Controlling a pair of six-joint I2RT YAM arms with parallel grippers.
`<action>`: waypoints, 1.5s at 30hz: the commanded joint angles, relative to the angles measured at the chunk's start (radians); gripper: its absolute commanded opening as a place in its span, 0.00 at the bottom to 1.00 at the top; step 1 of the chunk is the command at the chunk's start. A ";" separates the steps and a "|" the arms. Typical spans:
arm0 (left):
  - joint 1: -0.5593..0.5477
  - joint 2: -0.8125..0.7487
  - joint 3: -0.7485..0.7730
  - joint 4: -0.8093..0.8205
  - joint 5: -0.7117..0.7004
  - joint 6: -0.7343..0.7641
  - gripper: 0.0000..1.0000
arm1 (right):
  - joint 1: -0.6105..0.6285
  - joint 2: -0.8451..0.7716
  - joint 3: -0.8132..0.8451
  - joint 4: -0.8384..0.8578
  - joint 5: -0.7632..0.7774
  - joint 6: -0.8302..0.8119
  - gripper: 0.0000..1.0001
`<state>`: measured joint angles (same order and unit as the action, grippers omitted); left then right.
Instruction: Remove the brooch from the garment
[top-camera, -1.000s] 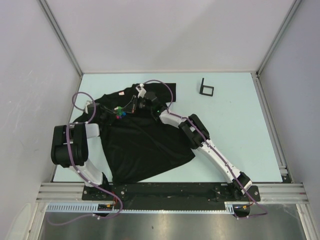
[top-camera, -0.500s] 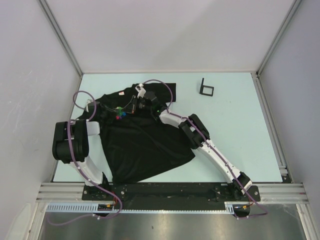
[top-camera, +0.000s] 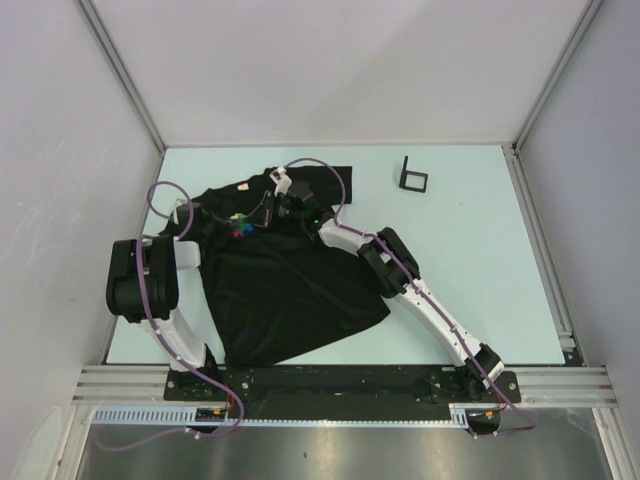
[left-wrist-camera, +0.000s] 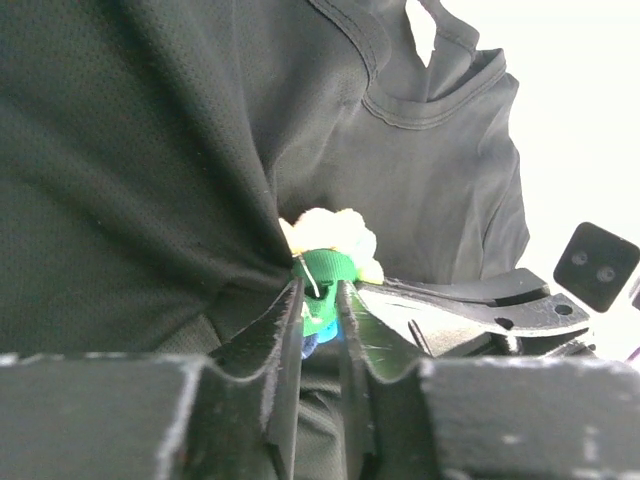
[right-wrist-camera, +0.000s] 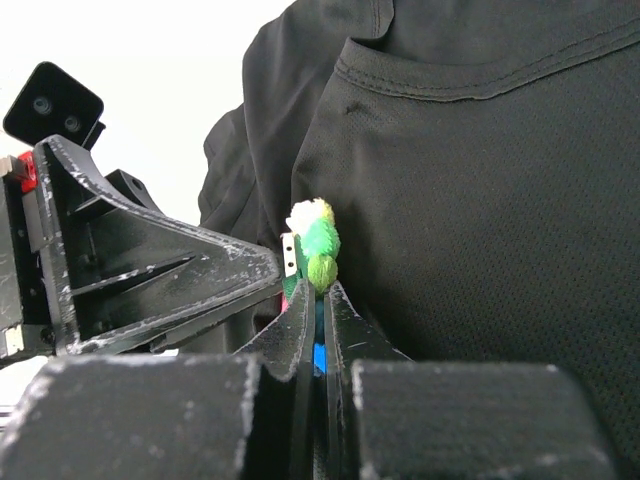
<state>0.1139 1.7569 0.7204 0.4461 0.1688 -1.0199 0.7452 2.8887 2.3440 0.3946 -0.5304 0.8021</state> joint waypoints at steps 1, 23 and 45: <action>0.006 0.018 0.050 0.048 0.015 0.011 0.21 | 0.006 -0.048 -0.028 -0.039 -0.025 -0.053 0.00; 0.003 -0.036 0.031 0.016 -0.002 0.064 0.00 | 0.008 -0.068 -0.051 -0.062 0.004 -0.107 0.00; -0.075 -0.071 0.172 -0.290 -0.195 0.126 0.32 | 0.016 -0.109 -0.107 -0.065 0.073 -0.168 0.00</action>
<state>0.0540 1.6497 0.8356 0.1772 -0.0296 -0.9058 0.7536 2.8292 2.2555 0.3779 -0.4862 0.6949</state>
